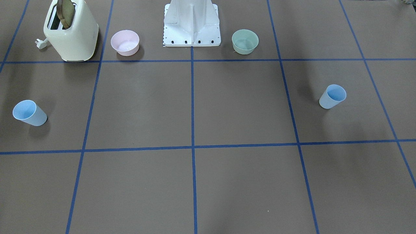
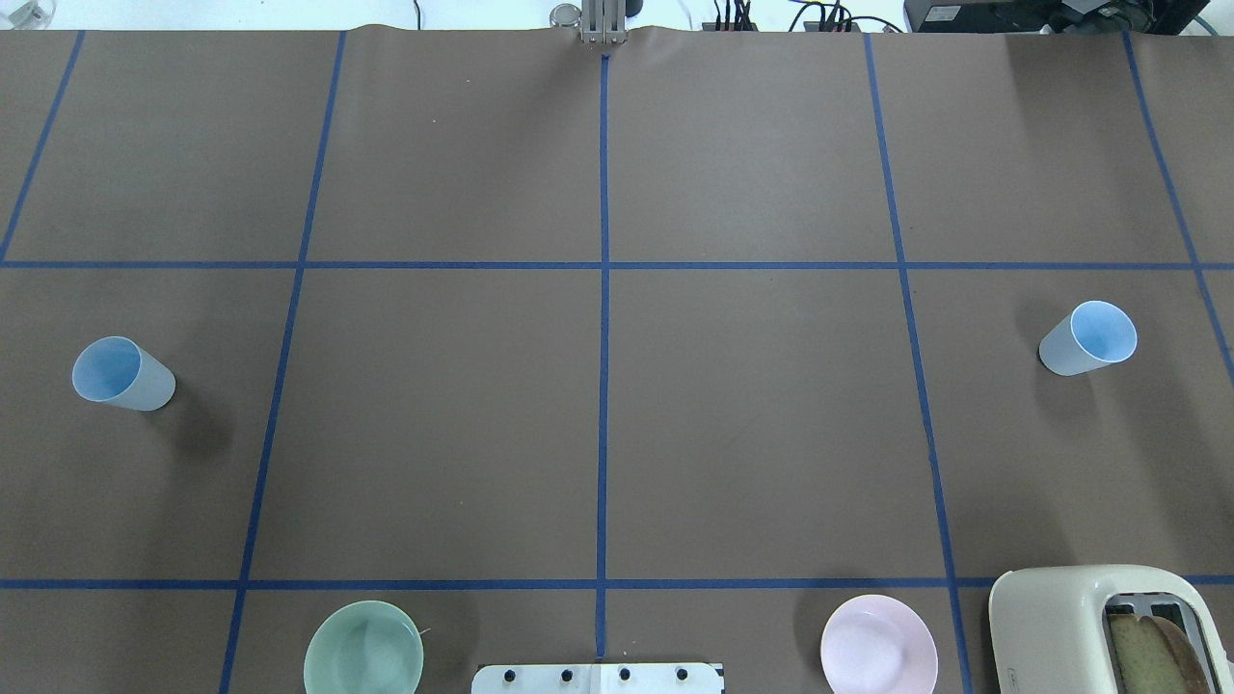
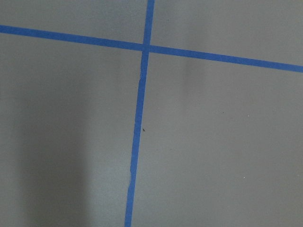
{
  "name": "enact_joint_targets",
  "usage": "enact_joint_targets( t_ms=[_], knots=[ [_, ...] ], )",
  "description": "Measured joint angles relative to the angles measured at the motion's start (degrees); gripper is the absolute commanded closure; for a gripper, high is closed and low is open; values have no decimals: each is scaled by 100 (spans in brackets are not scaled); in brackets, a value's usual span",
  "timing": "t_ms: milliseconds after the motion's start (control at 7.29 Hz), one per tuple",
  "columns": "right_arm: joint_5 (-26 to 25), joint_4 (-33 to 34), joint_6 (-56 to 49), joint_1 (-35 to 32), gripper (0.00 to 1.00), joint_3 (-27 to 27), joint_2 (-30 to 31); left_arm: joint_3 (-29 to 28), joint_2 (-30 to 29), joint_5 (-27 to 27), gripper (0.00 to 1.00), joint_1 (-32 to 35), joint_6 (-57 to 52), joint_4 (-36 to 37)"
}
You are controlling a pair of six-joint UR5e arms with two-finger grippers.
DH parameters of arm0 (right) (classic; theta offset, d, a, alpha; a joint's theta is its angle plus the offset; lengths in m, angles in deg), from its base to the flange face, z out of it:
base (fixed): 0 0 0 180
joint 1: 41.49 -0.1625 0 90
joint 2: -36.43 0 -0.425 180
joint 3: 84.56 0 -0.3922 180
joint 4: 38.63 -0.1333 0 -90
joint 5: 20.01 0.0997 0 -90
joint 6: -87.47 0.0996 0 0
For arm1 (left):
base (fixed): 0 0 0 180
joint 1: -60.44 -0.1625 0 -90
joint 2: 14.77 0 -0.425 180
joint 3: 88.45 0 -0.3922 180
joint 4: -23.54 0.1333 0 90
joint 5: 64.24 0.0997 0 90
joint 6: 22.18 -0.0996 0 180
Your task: Stack blue cups with both arms
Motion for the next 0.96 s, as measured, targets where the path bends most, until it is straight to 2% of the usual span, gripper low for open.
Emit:
enact_joint_targets(
  t_ms=[685,960],
  knots=[
    [88,6,-2,-6,0,233,-3,131,16,0,1,-2,0,4],
    [87,-24,2,-7,0,327,-130,325,14,2,1,0,24,-223]
  ],
)
